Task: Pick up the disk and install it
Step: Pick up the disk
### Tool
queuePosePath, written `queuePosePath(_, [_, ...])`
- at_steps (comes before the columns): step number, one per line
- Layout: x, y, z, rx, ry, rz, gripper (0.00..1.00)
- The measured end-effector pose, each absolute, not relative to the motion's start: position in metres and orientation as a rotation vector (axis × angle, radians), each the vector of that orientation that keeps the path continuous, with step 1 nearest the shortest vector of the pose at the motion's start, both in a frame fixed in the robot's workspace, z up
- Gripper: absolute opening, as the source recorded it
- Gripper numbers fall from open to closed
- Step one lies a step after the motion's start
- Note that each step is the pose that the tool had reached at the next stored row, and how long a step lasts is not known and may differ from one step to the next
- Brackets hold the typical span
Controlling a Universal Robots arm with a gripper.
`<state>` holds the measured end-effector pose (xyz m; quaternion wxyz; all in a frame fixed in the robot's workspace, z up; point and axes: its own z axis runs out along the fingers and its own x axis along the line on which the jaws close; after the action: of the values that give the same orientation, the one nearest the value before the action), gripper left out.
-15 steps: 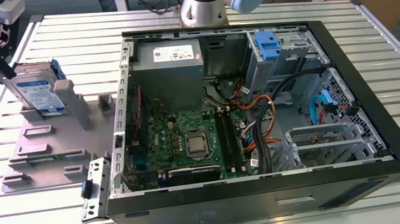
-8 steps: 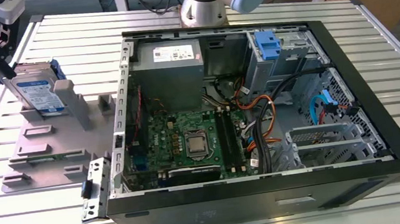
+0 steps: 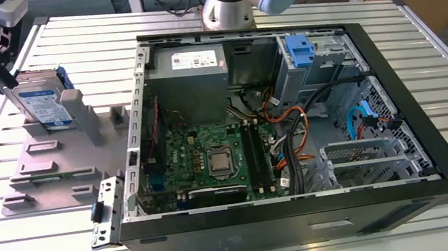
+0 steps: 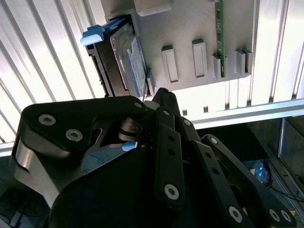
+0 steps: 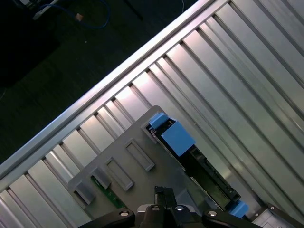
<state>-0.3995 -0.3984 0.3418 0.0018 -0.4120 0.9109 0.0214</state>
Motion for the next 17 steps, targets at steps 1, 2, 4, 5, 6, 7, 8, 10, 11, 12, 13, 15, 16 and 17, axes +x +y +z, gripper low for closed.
queuePosePath(1, [-0.3996,-0.3983,0.3418,-1.294,2.858,0.067,0.11])
queuePosePath(2, [-0.3996,-0.3983,0.3418,-1.295,2.858,0.067,0.11])
queuePosePath(4, [-0.3995,-0.3984,0.3418,-1.296,2.857,0.067,0.11])
queuePosePath(5, [-0.3996,-0.3984,0.3418,-1.297,2.857,0.067,0.11])
queuePosePath(6, [-0.3996,-0.3984,0.3418,-1.298,2.857,0.067,0.11])
queuePosePath(7, [-0.3996,-0.3983,0.3418,-1.299,2.856,0.067,0.11])
queuePosePath(8, [-0.3996,-0.3983,0.3418,-1.299,2.856,0.067,0.11])
queuePosePath(10, [-0.3996,-0.3983,0.3418,-1.301,2.855,0.067,0.11])
queuePosePath(11, [-0.3996,-0.3984,0.3418,-1.302,2.855,0.067,0.11])
queuePosePath(12, [-0.3996,-0.3984,0.3418,-1.303,2.854,0.067,0.11])
queuePosePath(13, [-0.3996,-0.3984,0.3418,-1.304,2.854,0.067,0.11])
queuePosePath(15, [-0.3995,-0.3984,0.3418,-1.305,2.853,0.067,0.11])
queuePosePath(16, [-0.3995,-0.3984,0.3418,-1.306,2.853,0.067,0.11])
queuePosePath(17, [-0.3996,-0.3984,0.3418,-1.307,2.852,0.067,0.11])
